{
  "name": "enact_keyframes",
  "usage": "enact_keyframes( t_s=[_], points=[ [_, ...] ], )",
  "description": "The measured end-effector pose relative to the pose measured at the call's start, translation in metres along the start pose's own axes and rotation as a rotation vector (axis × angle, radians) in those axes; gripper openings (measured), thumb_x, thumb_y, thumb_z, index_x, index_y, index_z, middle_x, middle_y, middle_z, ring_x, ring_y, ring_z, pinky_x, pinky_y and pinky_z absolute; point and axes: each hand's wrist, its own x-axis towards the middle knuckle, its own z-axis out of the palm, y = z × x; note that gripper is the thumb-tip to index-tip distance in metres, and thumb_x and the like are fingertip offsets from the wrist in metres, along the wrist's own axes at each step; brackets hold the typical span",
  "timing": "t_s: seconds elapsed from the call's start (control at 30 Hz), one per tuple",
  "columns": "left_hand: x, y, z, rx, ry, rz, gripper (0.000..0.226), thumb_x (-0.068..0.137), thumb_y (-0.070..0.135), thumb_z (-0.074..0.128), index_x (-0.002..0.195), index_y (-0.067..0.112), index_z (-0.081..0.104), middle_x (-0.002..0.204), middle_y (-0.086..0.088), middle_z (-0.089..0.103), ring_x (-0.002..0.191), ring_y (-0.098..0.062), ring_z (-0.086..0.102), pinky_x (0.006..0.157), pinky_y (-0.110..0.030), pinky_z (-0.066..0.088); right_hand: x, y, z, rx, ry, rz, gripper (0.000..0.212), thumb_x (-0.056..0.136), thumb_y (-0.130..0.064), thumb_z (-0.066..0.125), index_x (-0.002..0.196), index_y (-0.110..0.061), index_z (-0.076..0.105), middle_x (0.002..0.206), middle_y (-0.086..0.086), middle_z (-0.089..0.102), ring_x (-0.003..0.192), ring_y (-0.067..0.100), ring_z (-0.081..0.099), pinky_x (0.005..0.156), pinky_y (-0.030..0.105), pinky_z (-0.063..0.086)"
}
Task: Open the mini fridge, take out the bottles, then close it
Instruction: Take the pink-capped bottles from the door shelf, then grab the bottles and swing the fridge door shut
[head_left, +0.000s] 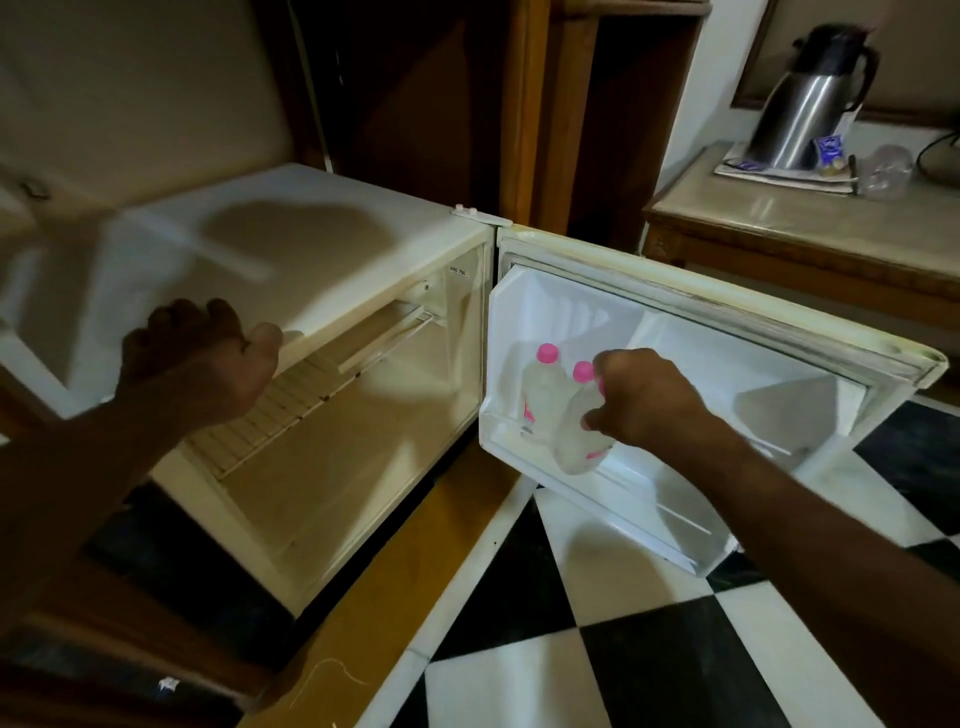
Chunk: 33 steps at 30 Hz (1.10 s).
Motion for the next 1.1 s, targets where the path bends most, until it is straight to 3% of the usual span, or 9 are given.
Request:
enact_keyframes(
  t_s=[0.13,0.27,0.37,0.53,0.63,0.8,0.9,0.97,1.1],
  points=[
    [0.003,-0.002,0.004,-0.144,-0.029,-0.100,0.053,0.089,0.053,0.026,0.104,0.009,0.049,0.098,-0.019,0.050,0.093,-0.037,0.054,0.073,-0.039,0.043,-0.012,0.001,0.025,-0.091,0.098,0.071,0.035,0.081,-0.023,0.070,0.109,-0.008,0.054,0.101,0.014,0.065,0.090,0.034,0.065,0.065,0.032,0.042],
    [-0.001,0.001,0.000,0.092,-0.020,0.010,0.057,0.093,0.054,0.023,0.100,0.004,0.048,0.100,-0.025,0.052,0.099,-0.041,0.055,0.081,-0.044,0.043,-0.031,0.017,0.065,-0.104,0.315,0.135,0.030,0.089,-0.028,0.062,0.105,-0.004,0.051,0.098,0.017,0.063,0.084,0.039,0.065,0.060,0.035,0.036],
    [-0.002,0.002,0.000,0.105,-0.016,0.064,0.060,0.089,0.055,0.018,0.100,0.004,0.048,0.098,-0.024,0.052,0.098,-0.041,0.055,0.082,-0.046,0.046,-0.023,0.028,0.093,-0.077,0.347,0.179,0.030,0.092,-0.028,0.059,0.104,-0.002,0.049,0.096,0.017,0.062,0.079,0.039,0.066,0.058,0.035,0.035],
    [-0.005,0.001,-0.002,0.234,-0.003,0.171,0.063,0.087,0.055,0.014,0.098,0.003,0.048,0.094,-0.025,0.054,0.095,-0.043,0.058,0.084,-0.052,0.053,0.006,0.044,0.125,0.370,0.374,0.342,0.048,0.087,-0.045,0.063,0.106,-0.003,0.050,0.102,0.017,0.059,0.088,0.040,0.063,0.072,0.041,0.048],
    [-0.002,0.000,-0.001,0.276,-0.008,0.171,0.071,0.082,0.056,0.013,0.102,0.000,0.050,0.099,-0.028,0.055,0.098,-0.046,0.058,0.085,-0.053,0.051,0.021,0.049,0.131,0.674,0.367,0.532,0.062,0.083,-0.059,0.058,0.084,0.002,0.049,0.073,0.008,0.053,0.077,0.033,0.055,0.076,0.040,0.047],
    [-0.003,0.003,-0.004,0.229,-0.013,0.086,0.075,0.083,0.053,0.011,0.112,-0.001,0.054,0.105,-0.028,0.054,0.102,-0.049,0.054,0.085,-0.059,0.047,0.037,0.052,0.128,0.723,0.307,0.531,0.062,0.081,-0.061,0.060,0.055,-0.007,0.046,0.053,-0.002,0.048,0.068,0.026,0.053,0.071,0.032,0.040],
    [-0.004,0.004,-0.006,-0.030,-0.059,-0.065,0.058,0.090,0.048,0.024,0.112,0.001,0.051,0.105,-0.029,0.054,0.102,-0.049,0.056,0.085,-0.059,0.052,0.031,0.053,0.133,0.691,0.265,0.550,0.070,0.072,-0.067,0.065,0.075,0.002,0.056,0.068,0.007,0.060,0.073,0.028,0.058,0.067,0.032,0.041],
    [-0.004,0.003,-0.004,0.056,-0.012,0.010,0.062,0.091,0.050,0.026,0.112,-0.003,0.051,0.105,-0.031,0.055,0.103,-0.050,0.056,0.088,-0.058,0.051,0.014,0.044,0.140,0.573,0.269,0.482,0.077,0.066,-0.065,0.069,0.096,0.004,0.055,0.090,0.018,0.063,0.086,0.035,0.061,0.071,0.037,0.048],
    [-0.001,0.004,0.001,0.224,-0.023,0.099,0.083,0.078,0.056,0.010,0.110,-0.007,0.055,0.106,-0.033,0.055,0.103,-0.051,0.054,0.088,-0.057,0.044,-0.033,0.013,0.108,0.389,0.315,0.101,0.047,0.081,-0.038,0.069,0.113,-0.006,0.058,0.107,0.013,0.064,0.097,0.030,0.061,0.082,0.037,0.051]
  ],
)
